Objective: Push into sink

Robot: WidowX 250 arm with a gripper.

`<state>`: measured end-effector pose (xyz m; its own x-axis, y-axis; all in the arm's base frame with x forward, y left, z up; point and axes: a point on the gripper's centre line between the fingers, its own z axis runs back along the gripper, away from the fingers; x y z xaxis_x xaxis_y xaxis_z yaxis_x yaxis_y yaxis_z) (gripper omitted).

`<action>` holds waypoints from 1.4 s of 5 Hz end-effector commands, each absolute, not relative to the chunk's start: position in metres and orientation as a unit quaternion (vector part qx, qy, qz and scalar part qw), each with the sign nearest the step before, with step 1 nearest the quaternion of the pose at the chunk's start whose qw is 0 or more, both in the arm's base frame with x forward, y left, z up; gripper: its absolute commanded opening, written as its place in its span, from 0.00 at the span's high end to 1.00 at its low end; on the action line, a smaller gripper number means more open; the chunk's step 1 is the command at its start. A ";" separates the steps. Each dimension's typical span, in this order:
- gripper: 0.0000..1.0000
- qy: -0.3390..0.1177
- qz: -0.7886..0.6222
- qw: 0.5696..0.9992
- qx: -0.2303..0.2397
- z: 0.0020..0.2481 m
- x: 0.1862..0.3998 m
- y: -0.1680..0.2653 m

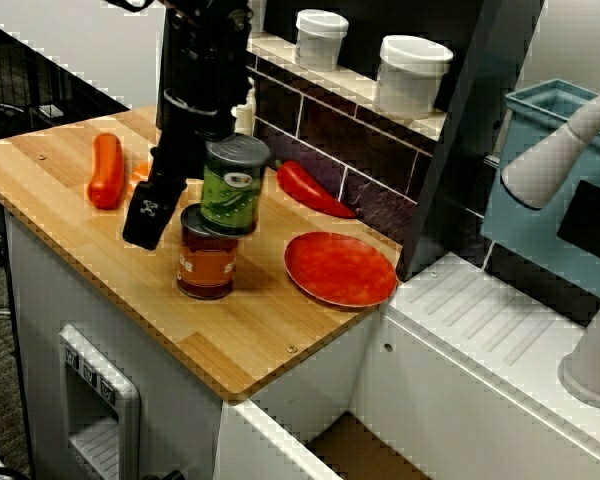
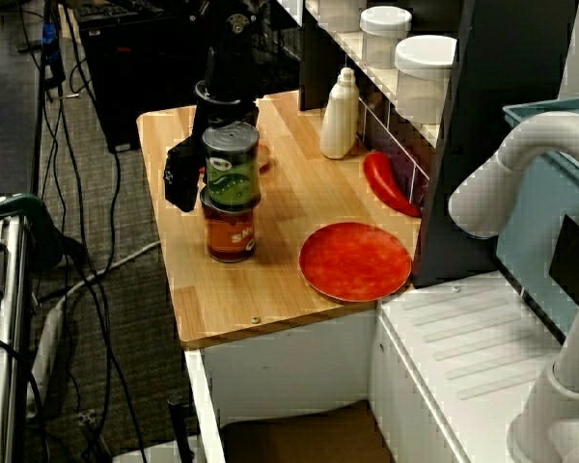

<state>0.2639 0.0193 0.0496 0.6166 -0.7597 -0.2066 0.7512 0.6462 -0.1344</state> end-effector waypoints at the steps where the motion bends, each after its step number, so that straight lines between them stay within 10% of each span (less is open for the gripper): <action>1: 0.00 0.109 -0.403 0.908 -0.039 0.067 0.274 -0.004; 7: 0.00 0.110 -0.422 0.894 -0.099 0.076 0.265 -0.064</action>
<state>0.2547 -0.0557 0.0599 0.6153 -0.7736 -0.1515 0.7128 0.6281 -0.3122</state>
